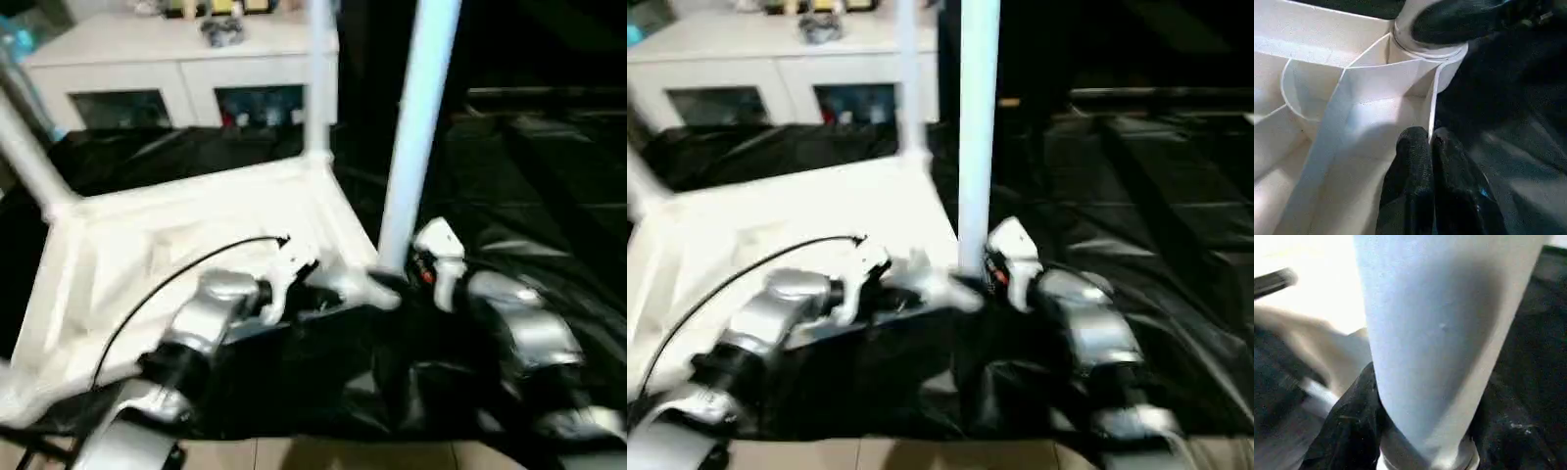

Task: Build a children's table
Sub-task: Rotate leg to tighten

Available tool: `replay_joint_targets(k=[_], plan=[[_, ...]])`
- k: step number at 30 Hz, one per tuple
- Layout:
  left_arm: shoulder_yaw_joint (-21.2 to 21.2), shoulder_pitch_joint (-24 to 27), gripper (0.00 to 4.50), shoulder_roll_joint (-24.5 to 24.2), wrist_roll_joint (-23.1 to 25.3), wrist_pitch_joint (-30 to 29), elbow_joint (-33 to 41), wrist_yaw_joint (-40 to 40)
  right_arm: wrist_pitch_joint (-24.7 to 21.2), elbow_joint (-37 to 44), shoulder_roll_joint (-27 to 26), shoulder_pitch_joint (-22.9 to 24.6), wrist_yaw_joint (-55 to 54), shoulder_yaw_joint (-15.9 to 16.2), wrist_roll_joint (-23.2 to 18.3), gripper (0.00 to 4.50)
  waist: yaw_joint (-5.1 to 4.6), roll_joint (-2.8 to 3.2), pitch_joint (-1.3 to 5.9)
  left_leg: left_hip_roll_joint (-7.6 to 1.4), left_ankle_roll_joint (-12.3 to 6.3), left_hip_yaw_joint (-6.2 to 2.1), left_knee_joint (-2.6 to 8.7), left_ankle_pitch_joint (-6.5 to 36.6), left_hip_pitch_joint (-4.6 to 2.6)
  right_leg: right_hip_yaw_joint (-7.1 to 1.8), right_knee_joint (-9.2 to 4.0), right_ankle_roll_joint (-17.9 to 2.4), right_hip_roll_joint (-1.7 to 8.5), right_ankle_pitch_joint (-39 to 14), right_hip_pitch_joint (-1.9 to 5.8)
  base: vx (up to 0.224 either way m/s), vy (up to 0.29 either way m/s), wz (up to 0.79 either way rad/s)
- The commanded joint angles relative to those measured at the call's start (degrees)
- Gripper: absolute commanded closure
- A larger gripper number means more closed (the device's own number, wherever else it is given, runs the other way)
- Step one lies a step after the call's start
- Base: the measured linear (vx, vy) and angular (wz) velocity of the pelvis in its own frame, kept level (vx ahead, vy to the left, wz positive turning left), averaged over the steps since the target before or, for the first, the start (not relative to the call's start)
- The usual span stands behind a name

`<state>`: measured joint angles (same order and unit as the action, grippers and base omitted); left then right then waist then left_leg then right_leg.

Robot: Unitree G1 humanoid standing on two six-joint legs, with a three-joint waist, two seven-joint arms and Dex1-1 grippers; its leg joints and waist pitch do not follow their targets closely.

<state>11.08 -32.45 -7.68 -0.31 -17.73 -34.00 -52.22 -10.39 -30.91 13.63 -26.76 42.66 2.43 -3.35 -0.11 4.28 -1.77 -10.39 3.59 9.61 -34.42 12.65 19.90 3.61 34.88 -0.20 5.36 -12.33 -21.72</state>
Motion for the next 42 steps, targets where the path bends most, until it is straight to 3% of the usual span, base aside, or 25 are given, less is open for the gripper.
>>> replay_joint_targets(k=[1,4,7,8,12,15,17,20,23,26,27,29,31,32,33,35,36,39,42], plan=[[-1.78,-4.06,4.50,4.34,-0.76,0.91,-0.67,9.78,-2.87,-6.90,-7.87,2.11,-2.57,6.61,0.78,2.49,-0.34,-0.48,1.78,-1.90,-1.14,-1.00,5.17,16.56,0.47,-1.93,-5.90,-10.76,2.84,-22.01,1.85,0.000,0.000,0.00],[-1.61,-4.19,4.50,5.05,-0.50,1.27,-0.64,10.11,-2.05,-8.58,-10.03,0.69,-5.85,6.89,2.19,2.49,-0.74,-0.54,1.83,-1.86,-1.68,-1.01,5.20,17.20,0.66,-1.96,-6.05,-10.56,2.90,-22.23,1.81,0.000,0.000,0.00],[-1.15,-3.79,4.50,4.91,-0.39,1.47,0.14,8.73,0.15,-8.96,-10.64,0.12,-5.63,7.15,2.88,2.49,-1.05,-0.56,1.92,-2.01,-2.63,-0.97,5.22,16.30,0.91,-2.02,-5.74,-11.74,2.86,-18.36,1.95,0.000,0.000,0.00],[-1.04,-3.67,4.50,4.81,-0.38,1.64,0.32,8.38,0.70,-9.06,-10.66,0.04,-5.34,7.05,2.93,1.95,-1.00,-0.46,1.94,-2.03,-2.71,-0.96,5.22,16.20,0.92,-2.02,-5.73,-11.92,2.93,-18.10,1.98,0.000,0.000,0.00],[0.10,-2.67,4.50,3.38,-0.65,2.11,1.47,4.82,1.11,-8.41,-9.25,-0.20,-0.71,6.16,1.44,1.81,-1.05,-0.55,1.97,-2.04,-3.45,-0.89,5.20,15.73,1.01,-2.09,-5.67,-12.32,2.96,-17.29,2.08,0.000,0.000,0.00],[1.33,-1.95,4.50,2.06,-1.37,3.09,2.60,1.24,1.14,-5.80,-6.22,0.51,5.45,7.92,0.72,1.37,-1.03,-0.53,1.98,-2.11,-3.86,-0.85,5.18,15.06,1.00,-2.12,-5.56,-12.94,2.97,-15.86,2.10,0.000,0.000,0.00],[2.01,-1.41,4.50,0.97,-1.91,3.18,3.58,-1.97,0.71,-2.24,-3.31,1.84,12.22,9.89,-0.52,1.31,-0.70,-0.66,2.21,-2.26,-4.93,-0.76,4.98,13.80,0.87,-2.20,-5.41,-13.51,2.95,-13.19,2.30,0.000,0.000,0.00],[2.97,-0.84,4.50,-0.89,-2.63,3.19,4.87,-6.80,-1.16,2.39,1.54,3.43,22.06,11.97,-2.81,1.31,-0.18,-0.57,2.70,-2.28,-8.60,-0.53,4.28,5.79,1.11,-2.03,-4.23,-16.64,2.86,-1.03,2.78,0.000,0.000,0.00],[4.12,-0.58,4.50,-2.73,-2.83,3.52,5.47,-10.96,-1.44,4.34,5.32,3.92,27.94,13.35,-3.36,1.31,0.69,-0.61,2.75,-2.43,-10.04,-0.29,3.99,3.55,1.00,-1.80,-3.96,-17.77,2.90,1.31,2.85,0.000,0.000,0.00],[4.70,-0.51,4.50,-3.64,-2.71,3.83,5.54,-12.82,-1.55,4.92,6.96,4.03,30.60,13.88,-3.40,1.31,1.09,-0.55,2.53,-2.64,-9.47,-0.14,4.19,5.24,0.80,-1.75,-4.22,-17.73,2.88,-1.86,2.60,0.000,0.000,0.00],[5.55,-0.92,4.50,-5.52,-2.17,5.65,4.34,-16.00,-1.92,5.46,10.17,3.88,35.33,15.33,-2.31,1.55,1.36,-0.75,2.52,-2.79,-8.76,-0.07,4.32,6.32,0.59,-1.79,-4.39,-17.53,2.88,-3.71,2.50,0.000,0.000,0.00],[5.81,-1.09,4.50,-6.23,-2.07,6.33,3.91,-17.27,-1.62,5.56,11.34,3.83,36.88,16.01,-1.59,1.64,2.29,-0.64,2.40,-2.98,-7.72,0.03,4.49,8.13,0.21,-1.96,-4.49,-17.01,2.86,-6.13,2.26,0.000,0.000,0.00],[6.02,-1.17,4.50,-7.03,-1.88,6.79,3.83,-18.66,-1.78,6.00,12.37,3.86,38.26,16.61,-1.10,1.74,2.40,-0.58,2.41,-3.03,-7.09,0.02,4.57,7.89,0.30,-2.03,-4.38,-16.86,2.93,-5.75,2.38,0.000,0.000,0.00],[6.18,-1.22,4.50,-7.47,-1.83,6.96,3.85,-19.52,-2.05,6.45,12.97,3.93,39.17,16.86,-0.91,1.96,2.45,-0.99,2.38,-3.02,-6.68,0.04,4.63,7.71,0.33,-2.07,-4.28,-16.87,2.86,-4.70,2.43,0.000,0.000,0.00],[6.18,-1.22,4.50,-7.47,-1.83,6.96,3.85,-19.52,-2.05,6.45,12.97,3.93,39.17,16.86,-0.91,2.00,2.54,-0.79,2.46,-2.99,-6.56,-0.01,4.61,7.31,0.41,-2.06,-4.15,-16.78,2.95,-4.48,2.52,0.000,0.000,0.00],[6.15,-1.27,4.50,-7.75,-1.87,6.88,3.89,-19.90,-2.06,6.74,13.27,3.93,39.58,17.05,-0.79,2.05,2.54,-0.84,2.52,-2.95,-6.50,0.02,4.53,6.94,0.36,-2.07,-4.13,-16.79,2.93,-3.96,2.51,0.000,0.000,0.00],[6.06,-1.33,4.50,-8.32,-1.96,6.77,3.92,-20.36,-2.01,7.55,13.69,4.03,40.36,17.74,-0.82,2.25,2.58,-1.14,2.59,-2.93,-6.70,0.06,4.43,6.07,0.40,-2.10,-4.02,-16.92,2.94,-2.80,2.55,0.000,0.000,0.00],[6.07,-1.37,4.50,-8.53,-2.02,6.87,3.85,-20.57,-2.02,7.82,13.85,4.03,40.69,18.04,-0.87,2.35,2.67,-1.01,2.71,-2.82,-7.56,0.05,4.22,4.17,0.54,-2.00,-3.78,-17.03,2.96,-1.08,2.62,0.000,0.000,0.00],[5.98,-1.33,4.50,-8.65,-2.10,7.01,3.75,-20.29,-2.29,8.33,13.91,4.17,41.28,18.53,-1.07,2.41,2.80,-1.22,2.61,-2.80,-7.75,0.11,4.21,4.19,0.64,-1.99,-3.94,-16.71,3.06,-2.84,2.61,0.000,0.000,0.00]])
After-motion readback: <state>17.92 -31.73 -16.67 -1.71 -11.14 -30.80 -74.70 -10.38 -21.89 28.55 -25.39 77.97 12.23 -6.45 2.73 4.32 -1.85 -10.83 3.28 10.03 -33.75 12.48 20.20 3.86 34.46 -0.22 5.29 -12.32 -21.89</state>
